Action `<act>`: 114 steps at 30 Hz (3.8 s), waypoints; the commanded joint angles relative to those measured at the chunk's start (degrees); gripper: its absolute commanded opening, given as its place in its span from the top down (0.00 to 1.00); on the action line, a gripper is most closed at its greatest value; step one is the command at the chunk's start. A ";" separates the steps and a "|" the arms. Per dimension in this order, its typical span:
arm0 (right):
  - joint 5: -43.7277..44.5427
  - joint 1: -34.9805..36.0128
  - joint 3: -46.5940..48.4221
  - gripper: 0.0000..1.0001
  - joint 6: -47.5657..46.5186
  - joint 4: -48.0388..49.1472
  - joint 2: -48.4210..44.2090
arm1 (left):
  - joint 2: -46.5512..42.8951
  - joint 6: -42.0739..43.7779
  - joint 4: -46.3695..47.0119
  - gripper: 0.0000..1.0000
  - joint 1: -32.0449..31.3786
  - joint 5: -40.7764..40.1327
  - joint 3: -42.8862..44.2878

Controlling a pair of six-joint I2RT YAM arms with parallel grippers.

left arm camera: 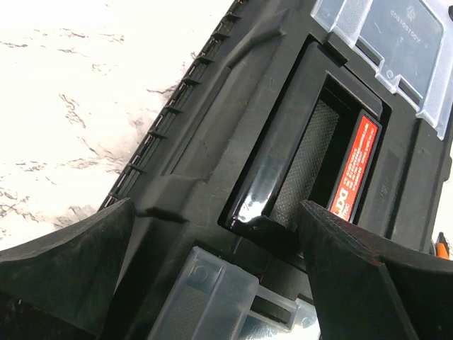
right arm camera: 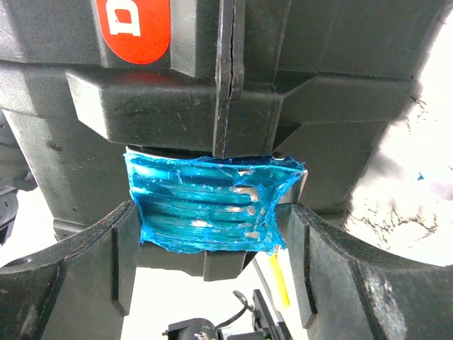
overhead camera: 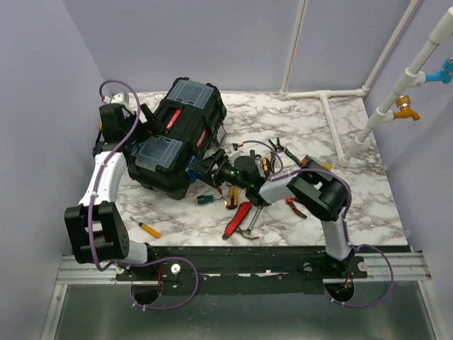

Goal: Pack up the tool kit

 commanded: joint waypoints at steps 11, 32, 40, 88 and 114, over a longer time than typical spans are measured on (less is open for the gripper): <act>10.23 0.41 8.02 0.83 -12.98 -26.82 -5.82 | 5.83 2.20 -10.25 0.02 -1.43 0.07 -1.07; 3.78 -3.14 0.96 0.00 -14.66 -23.18 -11.33 | 3.87 2.73 -10.43 0.01 -1.47 -1.84 -1.39; -9.60 -3.90 -2.67 0.00 -11.07 3.64 -5.13 | 3.19 3.61 -10.15 0.02 -0.51 -3.80 -2.14; -13.17 -3.89 8.78 0.30 9.65 34.49 18.40 | 11.18 0.97 -3.81 0.05 2.65 8.90 -3.97; -11.54 -4.07 6.11 0.13 4.92 30.31 13.16 | 20.44 8.52 -20.79 0.02 -10.25 -17.77 9.07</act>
